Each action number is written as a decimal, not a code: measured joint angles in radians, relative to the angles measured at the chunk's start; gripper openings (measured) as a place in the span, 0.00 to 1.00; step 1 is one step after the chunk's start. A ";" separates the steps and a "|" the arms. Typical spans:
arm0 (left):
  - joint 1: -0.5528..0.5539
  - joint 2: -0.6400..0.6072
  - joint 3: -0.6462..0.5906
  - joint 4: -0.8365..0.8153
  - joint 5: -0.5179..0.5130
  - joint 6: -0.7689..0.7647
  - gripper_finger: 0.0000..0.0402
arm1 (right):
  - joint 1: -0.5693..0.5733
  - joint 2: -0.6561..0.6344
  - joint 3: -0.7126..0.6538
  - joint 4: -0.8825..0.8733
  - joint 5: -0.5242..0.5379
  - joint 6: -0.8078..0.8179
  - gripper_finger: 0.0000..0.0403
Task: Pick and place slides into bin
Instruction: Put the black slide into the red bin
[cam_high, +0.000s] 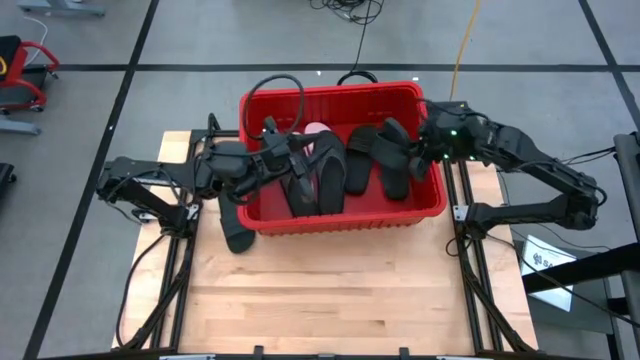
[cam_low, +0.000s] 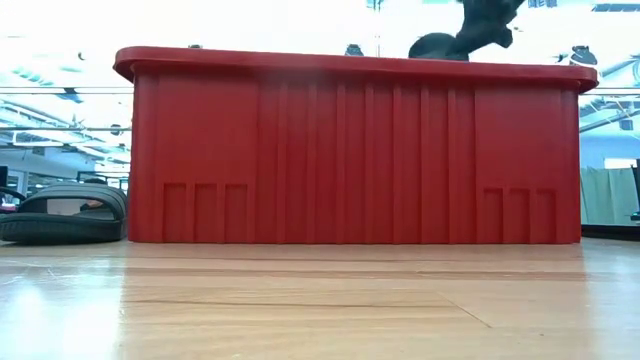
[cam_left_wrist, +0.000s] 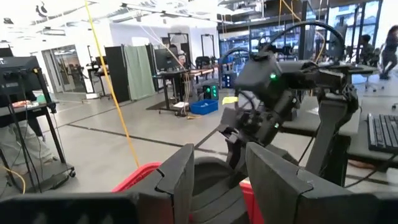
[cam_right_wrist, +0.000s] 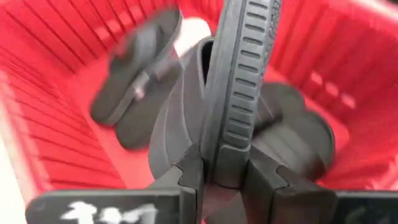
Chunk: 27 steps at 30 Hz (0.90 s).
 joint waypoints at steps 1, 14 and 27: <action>0.000 0.002 0.000 -0.002 0.000 0.000 0.37 | -0.008 0.013 0.000 -0.024 0.002 0.000 0.14; -0.002 0.001 0.000 -0.038 0.000 -0.004 0.37 | -0.095 0.160 -0.001 -0.074 -0.070 -0.062 0.14; -0.001 0.001 0.000 -0.036 0.000 -0.004 0.37 | -0.195 0.218 -0.067 -0.005 -0.165 -0.117 0.14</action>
